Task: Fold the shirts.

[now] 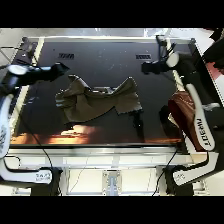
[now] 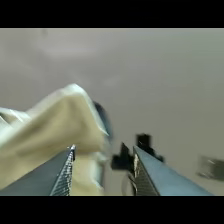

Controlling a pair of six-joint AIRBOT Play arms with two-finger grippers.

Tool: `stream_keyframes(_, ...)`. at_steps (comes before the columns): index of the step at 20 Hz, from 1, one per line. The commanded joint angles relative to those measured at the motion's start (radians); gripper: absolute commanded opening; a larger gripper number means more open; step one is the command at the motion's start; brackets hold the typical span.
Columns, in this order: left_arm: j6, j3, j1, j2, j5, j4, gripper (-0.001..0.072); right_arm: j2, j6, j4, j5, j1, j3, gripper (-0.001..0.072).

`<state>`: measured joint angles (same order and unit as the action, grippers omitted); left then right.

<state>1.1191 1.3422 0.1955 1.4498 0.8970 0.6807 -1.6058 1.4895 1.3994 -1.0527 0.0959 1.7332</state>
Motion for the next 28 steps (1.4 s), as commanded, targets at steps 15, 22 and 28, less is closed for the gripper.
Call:
stream_keyframes(15,0.382,-1.193,0.373,-0.738,-0.11,-0.179,0.0709,0.121,-0.119,-0.122,-0.132,0.015,0.047,0.0411)
stream_keyframes(22,0.219,-1.193,0.34,-0.585,-0.145,-0.349,0.0705,0.121,-0.119,-0.114,-0.125,0.041,0.047,0.041)
stream_keyframes(28,-0.142,-1.189,0.257,-0.335,-0.206,-0.798,0.0546,0.121,-0.119,-0.115,-0.133,0.041,0.047,0.041)
